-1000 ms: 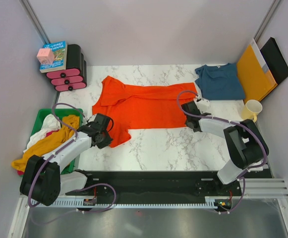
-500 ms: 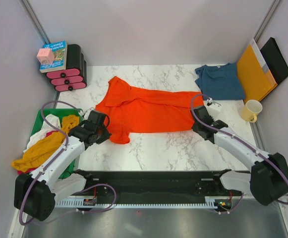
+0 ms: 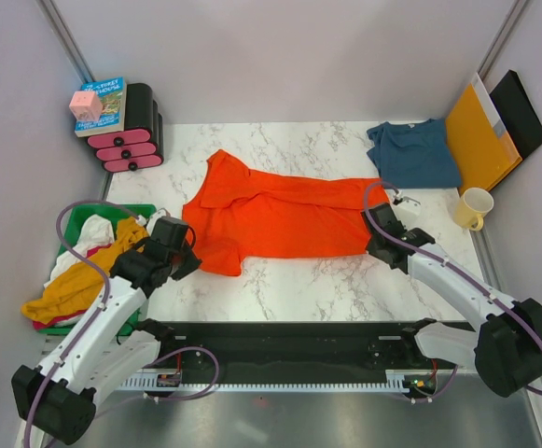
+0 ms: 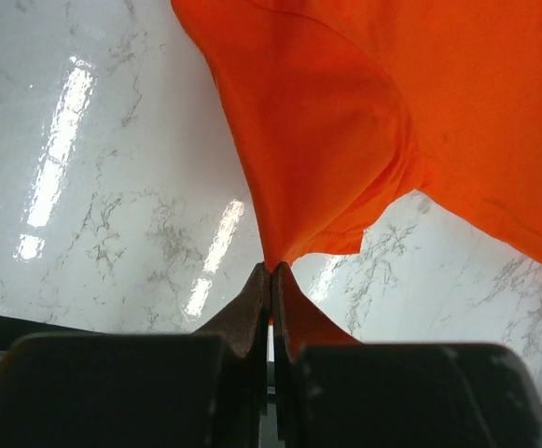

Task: Fold and stack the t-shirts
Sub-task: Fold the tshirt

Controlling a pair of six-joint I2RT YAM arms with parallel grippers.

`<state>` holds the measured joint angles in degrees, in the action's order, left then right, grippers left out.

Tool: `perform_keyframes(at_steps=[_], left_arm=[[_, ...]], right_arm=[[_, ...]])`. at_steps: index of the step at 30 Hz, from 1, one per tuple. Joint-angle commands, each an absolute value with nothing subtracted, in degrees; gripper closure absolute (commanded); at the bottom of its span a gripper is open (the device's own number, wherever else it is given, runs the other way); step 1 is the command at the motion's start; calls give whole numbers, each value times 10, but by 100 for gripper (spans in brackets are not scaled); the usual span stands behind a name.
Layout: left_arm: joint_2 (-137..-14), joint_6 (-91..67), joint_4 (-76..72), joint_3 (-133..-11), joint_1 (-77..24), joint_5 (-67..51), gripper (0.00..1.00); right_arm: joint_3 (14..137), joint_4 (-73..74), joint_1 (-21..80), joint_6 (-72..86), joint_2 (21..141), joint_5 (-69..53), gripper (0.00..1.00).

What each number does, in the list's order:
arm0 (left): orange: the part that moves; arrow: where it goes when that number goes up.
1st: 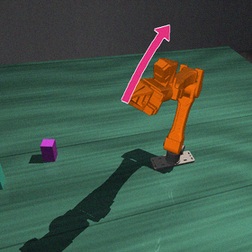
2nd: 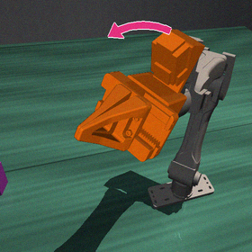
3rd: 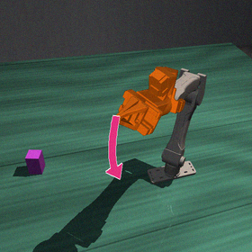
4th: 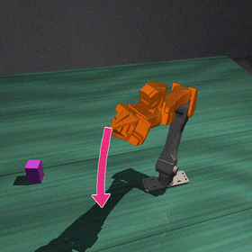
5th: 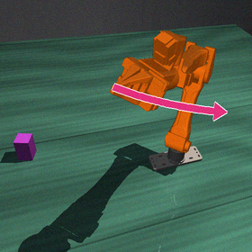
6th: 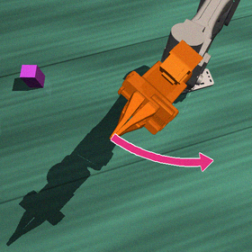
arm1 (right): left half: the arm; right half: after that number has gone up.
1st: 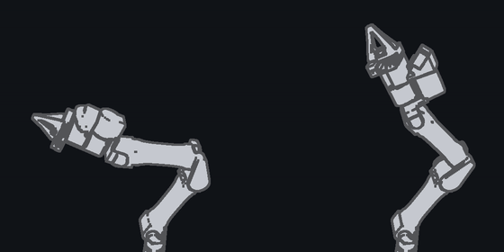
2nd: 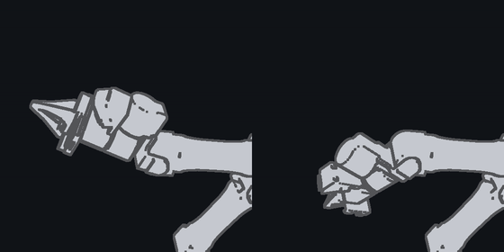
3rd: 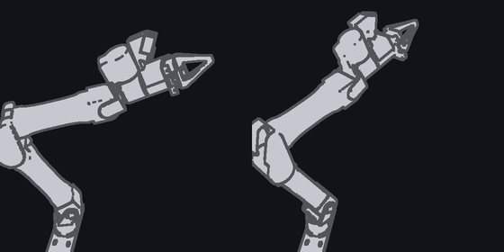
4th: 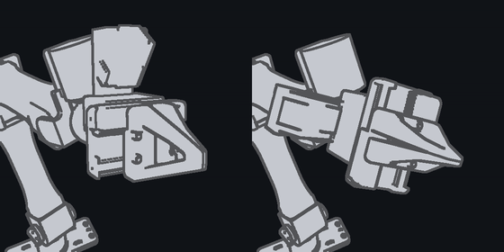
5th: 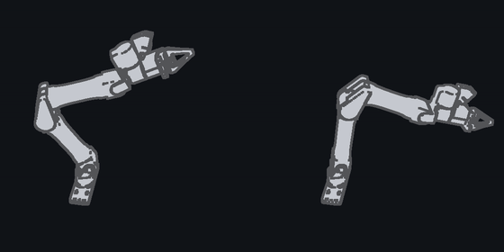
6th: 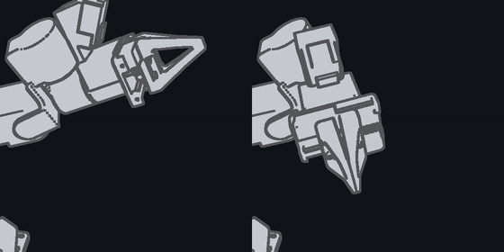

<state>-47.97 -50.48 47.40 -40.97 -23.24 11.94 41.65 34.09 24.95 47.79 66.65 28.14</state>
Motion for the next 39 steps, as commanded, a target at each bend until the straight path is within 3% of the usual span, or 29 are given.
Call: perform_keyframes(at_steps=[1, 20, 29, 39], left_arm=[[-473, -523, 509, -464, -235, 127, 98], [-442, -542, 551, -461, -252, 120, 98], [-643, -439, 438, -551, -252, 195, 98], [-753, -395, 390, -644, -251, 249, 98]], right_arm=[[439, 363, 236, 471, 654, 303, 100], [458, 367, 185, 425, 657, 306, 100], [537, 339, 177, 400, 750, 320, 100], [556, 328, 161, 400, 806, 345, 100]])
